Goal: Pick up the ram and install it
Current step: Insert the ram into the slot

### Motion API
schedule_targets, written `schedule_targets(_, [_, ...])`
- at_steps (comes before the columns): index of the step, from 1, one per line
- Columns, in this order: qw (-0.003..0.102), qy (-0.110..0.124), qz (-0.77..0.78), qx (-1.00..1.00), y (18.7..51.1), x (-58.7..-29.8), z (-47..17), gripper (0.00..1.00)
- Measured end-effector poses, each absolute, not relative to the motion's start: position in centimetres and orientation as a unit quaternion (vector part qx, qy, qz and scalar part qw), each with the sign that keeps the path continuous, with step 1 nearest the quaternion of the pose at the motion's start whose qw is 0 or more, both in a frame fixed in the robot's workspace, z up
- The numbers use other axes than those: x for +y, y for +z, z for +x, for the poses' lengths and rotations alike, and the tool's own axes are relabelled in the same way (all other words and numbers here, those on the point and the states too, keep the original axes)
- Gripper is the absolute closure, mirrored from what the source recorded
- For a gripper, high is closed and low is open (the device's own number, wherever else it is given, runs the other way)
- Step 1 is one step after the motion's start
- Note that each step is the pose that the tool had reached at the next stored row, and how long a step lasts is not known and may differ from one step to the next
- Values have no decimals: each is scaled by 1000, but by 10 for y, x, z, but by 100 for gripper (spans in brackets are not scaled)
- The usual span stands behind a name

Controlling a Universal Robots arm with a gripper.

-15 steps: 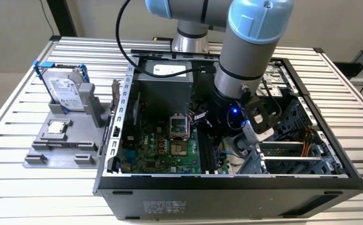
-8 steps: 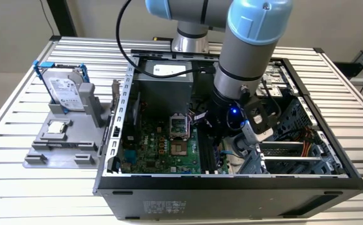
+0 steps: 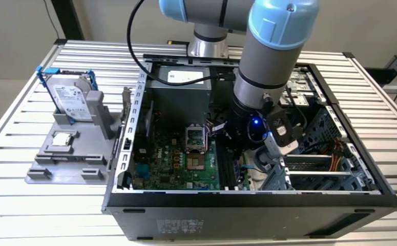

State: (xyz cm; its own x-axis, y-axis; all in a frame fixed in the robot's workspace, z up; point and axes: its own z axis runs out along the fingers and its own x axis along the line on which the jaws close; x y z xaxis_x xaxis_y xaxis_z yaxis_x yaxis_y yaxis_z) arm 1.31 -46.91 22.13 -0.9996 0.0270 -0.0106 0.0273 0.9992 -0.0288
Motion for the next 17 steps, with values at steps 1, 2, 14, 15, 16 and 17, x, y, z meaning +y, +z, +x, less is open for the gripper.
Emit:
schedule_targets(1, [5, -14, 14, 1000, 221, -469, 13, 100])
schedule_targets(2, [5, -15, 13, 1000, 221, -469, 13, 100])
schedule_targets(14, [3, -16, 13, 1000, 218, -469, 12, 100])
schedule_targets(15, [3, -16, 13, 1000, 218, -469, 12, 100])
schedule_targets(16, [3, -16, 13, 1000, 218, -469, 12, 100])
schedule_targets(17, [3, -16, 13, 1000, 218, -469, 12, 100])
